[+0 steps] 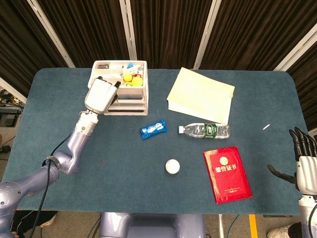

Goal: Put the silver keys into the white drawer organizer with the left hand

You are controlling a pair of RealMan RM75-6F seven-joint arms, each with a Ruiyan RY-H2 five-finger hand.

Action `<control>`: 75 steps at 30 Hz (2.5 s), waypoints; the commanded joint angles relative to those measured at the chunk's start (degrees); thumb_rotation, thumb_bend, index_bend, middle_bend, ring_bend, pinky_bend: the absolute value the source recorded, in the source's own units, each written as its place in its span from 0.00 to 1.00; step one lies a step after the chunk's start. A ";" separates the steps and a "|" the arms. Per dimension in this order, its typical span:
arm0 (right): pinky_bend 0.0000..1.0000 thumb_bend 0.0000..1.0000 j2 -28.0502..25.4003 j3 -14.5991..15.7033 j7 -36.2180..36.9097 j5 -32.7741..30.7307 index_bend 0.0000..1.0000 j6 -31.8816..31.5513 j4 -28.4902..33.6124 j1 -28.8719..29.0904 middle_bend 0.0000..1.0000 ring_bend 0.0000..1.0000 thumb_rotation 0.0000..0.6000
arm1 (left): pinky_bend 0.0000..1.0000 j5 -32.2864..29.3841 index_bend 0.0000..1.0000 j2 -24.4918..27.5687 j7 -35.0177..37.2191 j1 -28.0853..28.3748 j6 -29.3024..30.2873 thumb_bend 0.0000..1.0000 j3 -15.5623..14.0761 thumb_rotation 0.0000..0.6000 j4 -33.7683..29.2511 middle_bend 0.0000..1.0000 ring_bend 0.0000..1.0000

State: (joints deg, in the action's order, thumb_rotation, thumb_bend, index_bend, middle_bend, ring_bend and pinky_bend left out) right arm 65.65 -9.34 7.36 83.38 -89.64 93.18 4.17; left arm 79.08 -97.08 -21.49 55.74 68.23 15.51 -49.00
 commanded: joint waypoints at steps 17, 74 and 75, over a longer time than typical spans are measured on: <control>0.00 0.05 -0.06 -0.05 0.02 -0.04 0.00 -0.02 0.09 0.00 0.00 0.00 1.00 | 0.75 -1.71 0.53 0.80 -3.06 -0.12 -1.45 0.20 0.29 1.00 -1.71 0.99 0.88; 0.00 0.05 -0.79 0.53 -0.88 -1.59 0.00 3.02 0.52 0.59 0.00 0.00 1.00 | 0.39 -3.13 0.41 13.84 -0.15 -20.47 19.03 0.14 -4.38 1.00 -37.91 0.47 0.41; 0.00 0.05 -0.88 0.56 -1.05 -1.74 0.00 3.25 0.59 0.64 0.00 0.00 1.00 | 0.30 -2.93 0.37 14.72 -0.09 -21.75 19.73 0.13 -5.33 1.00 -39.16 0.36 0.30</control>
State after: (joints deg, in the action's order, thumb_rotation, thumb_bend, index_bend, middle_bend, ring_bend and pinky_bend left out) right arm 64.87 -8.84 6.48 81.81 -86.57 93.68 4.74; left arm 74.94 -86.01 -23.28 38.77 84.26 13.65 -83.36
